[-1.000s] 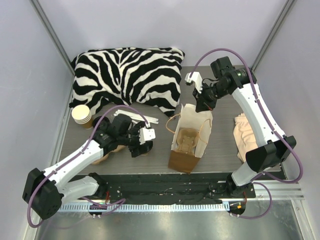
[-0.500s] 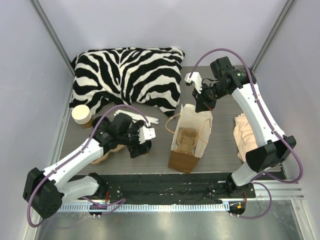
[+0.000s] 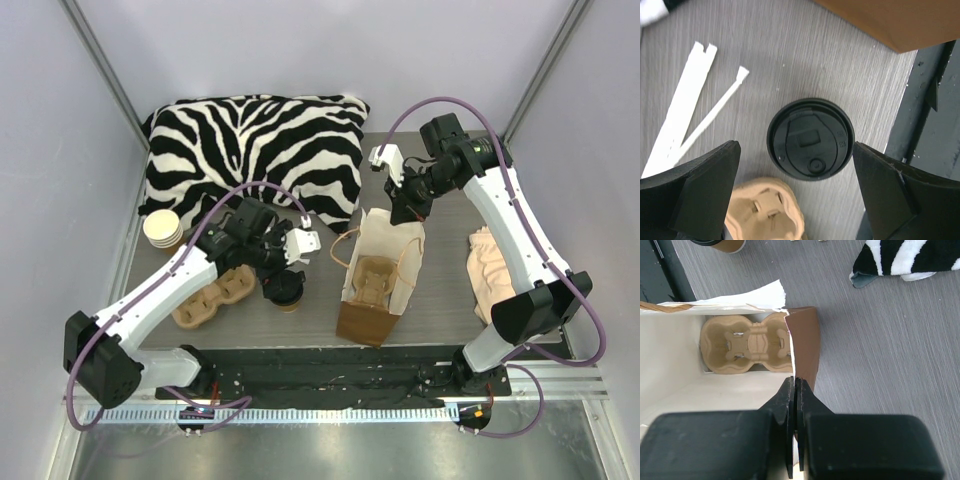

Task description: Pack the takeout coffee

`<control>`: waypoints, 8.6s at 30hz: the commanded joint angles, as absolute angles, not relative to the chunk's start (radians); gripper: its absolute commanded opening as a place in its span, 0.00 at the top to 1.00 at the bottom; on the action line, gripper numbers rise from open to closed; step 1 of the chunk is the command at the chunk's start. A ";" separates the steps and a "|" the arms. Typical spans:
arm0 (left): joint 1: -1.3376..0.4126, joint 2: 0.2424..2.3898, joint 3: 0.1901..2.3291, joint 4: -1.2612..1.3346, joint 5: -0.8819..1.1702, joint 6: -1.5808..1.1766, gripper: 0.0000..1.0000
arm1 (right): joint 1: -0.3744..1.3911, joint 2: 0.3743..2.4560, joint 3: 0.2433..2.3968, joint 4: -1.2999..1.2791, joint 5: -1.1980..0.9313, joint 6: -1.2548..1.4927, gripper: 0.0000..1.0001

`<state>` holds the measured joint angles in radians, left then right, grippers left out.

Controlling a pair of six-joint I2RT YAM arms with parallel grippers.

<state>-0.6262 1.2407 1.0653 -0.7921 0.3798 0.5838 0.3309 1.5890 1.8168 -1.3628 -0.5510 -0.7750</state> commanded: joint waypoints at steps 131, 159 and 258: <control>-1.015 1.405 2.203 -1.193 0.273 0.406 0.77 | 0.565 1.443 1.798 -1.224 -0.316 -0.456 0.99; -1.190 1.515 1.914 -1.074 0.061 0.584 0.80 | 0.564 1.419 1.766 -1.204 -0.387 -0.394 0.99; -1.003 1.147 1.374 -0.845 0.248 0.413 0.86 | 0.801 1.117 1.330 -0.723 -0.308 -0.169 0.99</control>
